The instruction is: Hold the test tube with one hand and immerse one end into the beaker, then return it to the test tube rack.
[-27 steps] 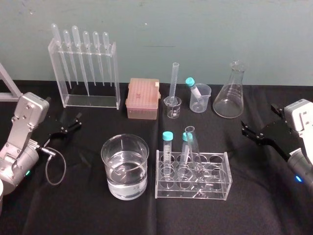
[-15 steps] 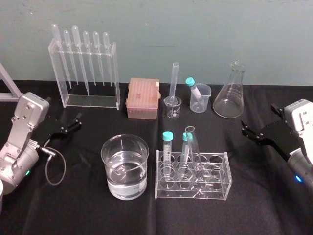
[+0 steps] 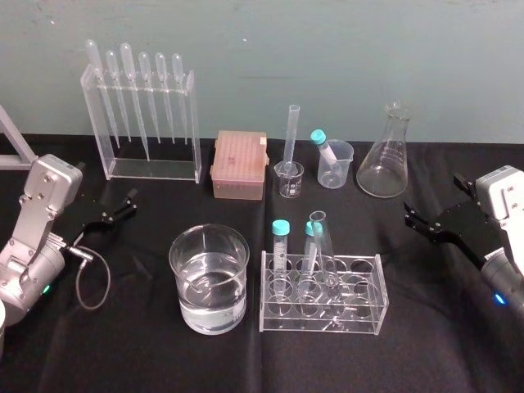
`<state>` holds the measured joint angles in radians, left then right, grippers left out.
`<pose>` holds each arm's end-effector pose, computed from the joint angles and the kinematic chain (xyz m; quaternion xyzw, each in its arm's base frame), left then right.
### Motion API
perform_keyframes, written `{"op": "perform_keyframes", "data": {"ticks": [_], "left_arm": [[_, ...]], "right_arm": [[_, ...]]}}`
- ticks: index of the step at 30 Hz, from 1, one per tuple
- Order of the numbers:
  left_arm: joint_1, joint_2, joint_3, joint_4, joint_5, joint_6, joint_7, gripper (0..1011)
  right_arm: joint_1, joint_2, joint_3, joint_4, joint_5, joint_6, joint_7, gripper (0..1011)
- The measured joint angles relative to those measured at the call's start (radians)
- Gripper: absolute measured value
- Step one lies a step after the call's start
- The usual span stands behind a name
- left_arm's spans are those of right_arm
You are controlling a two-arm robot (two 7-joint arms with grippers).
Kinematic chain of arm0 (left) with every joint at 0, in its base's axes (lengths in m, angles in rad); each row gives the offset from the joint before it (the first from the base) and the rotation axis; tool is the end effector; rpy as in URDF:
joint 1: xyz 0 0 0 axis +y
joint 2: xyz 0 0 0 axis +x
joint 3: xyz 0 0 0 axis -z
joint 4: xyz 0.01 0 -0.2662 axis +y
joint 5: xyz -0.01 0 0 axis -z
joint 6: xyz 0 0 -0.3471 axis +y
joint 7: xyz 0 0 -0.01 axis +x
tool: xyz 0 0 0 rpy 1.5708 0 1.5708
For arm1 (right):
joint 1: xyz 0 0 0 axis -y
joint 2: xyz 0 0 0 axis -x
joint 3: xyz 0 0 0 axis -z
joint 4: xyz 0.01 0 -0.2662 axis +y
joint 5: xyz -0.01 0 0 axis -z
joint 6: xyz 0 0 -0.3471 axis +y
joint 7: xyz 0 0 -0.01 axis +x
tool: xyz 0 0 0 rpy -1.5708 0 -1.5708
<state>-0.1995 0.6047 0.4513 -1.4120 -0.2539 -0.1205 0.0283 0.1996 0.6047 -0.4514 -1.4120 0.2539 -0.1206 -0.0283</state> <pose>0.3904 0.0590 -0.2904 0.1415 -0.1325 0.5800 0.7912 0.3904 -0.0590 -0.2904 -0.1414 -0.1325 -0.5799 0.7913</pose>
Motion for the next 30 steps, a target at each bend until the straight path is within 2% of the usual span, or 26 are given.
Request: {"op": "perform_keyframes", "data": {"ticks": [30], "left_arm": [[0.0,0.0,0.0,0.0,0.0,0.0,0.0,1000]], "right_arm": [[0.0,0.0,0.0,0.0,0.0,0.0,0.0,1004]]}}
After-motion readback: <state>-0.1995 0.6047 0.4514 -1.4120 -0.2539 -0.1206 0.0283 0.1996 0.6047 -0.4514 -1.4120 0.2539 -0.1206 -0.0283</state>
